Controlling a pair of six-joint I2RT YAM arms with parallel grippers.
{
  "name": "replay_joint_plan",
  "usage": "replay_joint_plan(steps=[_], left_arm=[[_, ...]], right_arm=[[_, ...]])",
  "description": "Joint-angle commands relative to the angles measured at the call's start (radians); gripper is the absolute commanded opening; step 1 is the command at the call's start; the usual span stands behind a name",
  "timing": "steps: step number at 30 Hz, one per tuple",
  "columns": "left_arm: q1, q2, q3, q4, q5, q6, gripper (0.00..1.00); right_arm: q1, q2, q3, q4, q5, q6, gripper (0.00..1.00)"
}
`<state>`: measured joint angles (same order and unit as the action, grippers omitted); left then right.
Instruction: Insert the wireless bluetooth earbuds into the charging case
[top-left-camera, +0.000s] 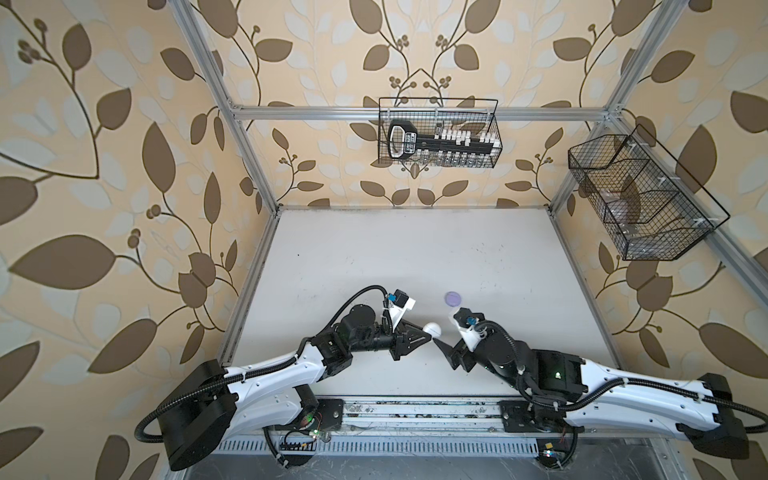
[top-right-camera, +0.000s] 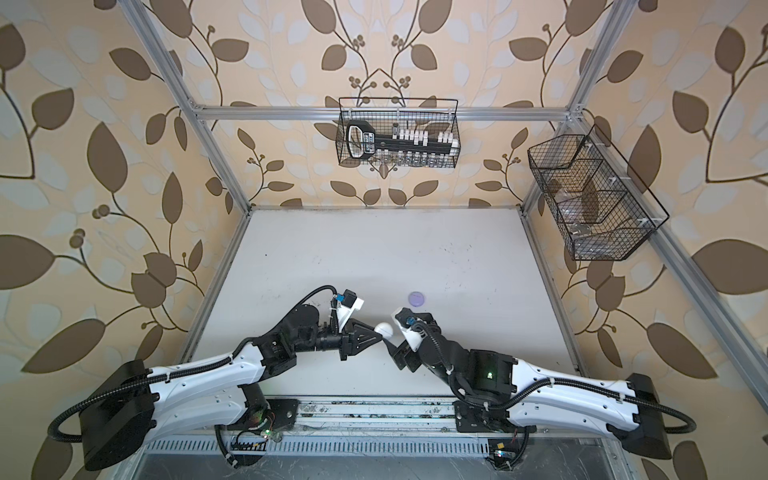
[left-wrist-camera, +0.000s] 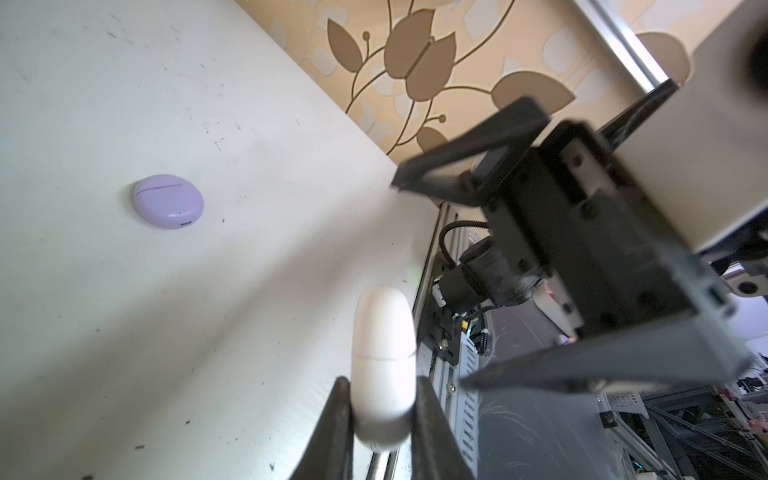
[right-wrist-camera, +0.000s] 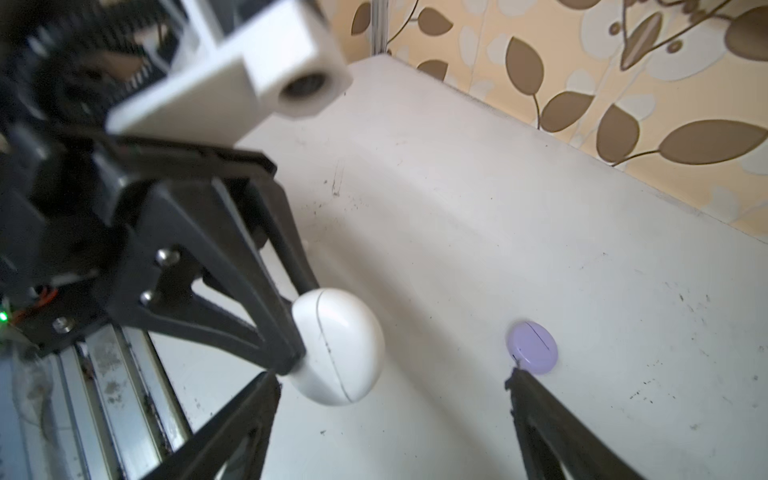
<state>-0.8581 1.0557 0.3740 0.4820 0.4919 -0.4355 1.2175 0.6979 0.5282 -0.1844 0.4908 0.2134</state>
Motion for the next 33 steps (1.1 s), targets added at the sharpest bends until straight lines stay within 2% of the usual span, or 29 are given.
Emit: replay_joint_plan(steps=[1, 5, 9, 14, 17, 24, 27, 33], left_arm=[[0.002, -0.017, 0.0, -0.015, -0.057, 0.055, 0.0], [0.008, -0.015, -0.047, 0.095, -0.081, 0.066, 0.0], [0.01, -0.003, -0.082, 0.194, -0.095, 0.077, 0.0], [0.01, 0.009, -0.15, 0.379, -0.108, 0.077, 0.0], [0.01, 0.01, -0.186, 0.453, -0.151, 0.075, 0.0], [0.01, -0.001, -0.227, 0.526, -0.15, 0.098, 0.0], [0.01, 0.01, -0.25, 0.6, -0.141, 0.098, 0.0], [0.009, 0.015, -0.245, 0.609, -0.093, 0.085, 0.0]], right_arm=[[-0.067, -0.12, -0.07, 0.065, -0.123, 0.117, 0.86], [-0.238, -0.253, -0.207, 0.2, -0.34, 0.261, 0.83], [-0.362, -0.236, -0.291, 0.353, -0.506, 0.376, 0.75], [-0.38, -0.159, -0.347, 0.562, -0.603, 0.41, 0.57], [-0.391, -0.108, -0.376, 0.681, -0.667, 0.427, 0.5], [-0.423, 0.047, -0.384, 0.833, -0.794, 0.425, 0.48], [-0.438, 0.103, -0.37, 0.867, -0.843, 0.417, 0.48], [-0.446, 0.174, -0.345, 0.898, -0.902, 0.399, 0.47]])
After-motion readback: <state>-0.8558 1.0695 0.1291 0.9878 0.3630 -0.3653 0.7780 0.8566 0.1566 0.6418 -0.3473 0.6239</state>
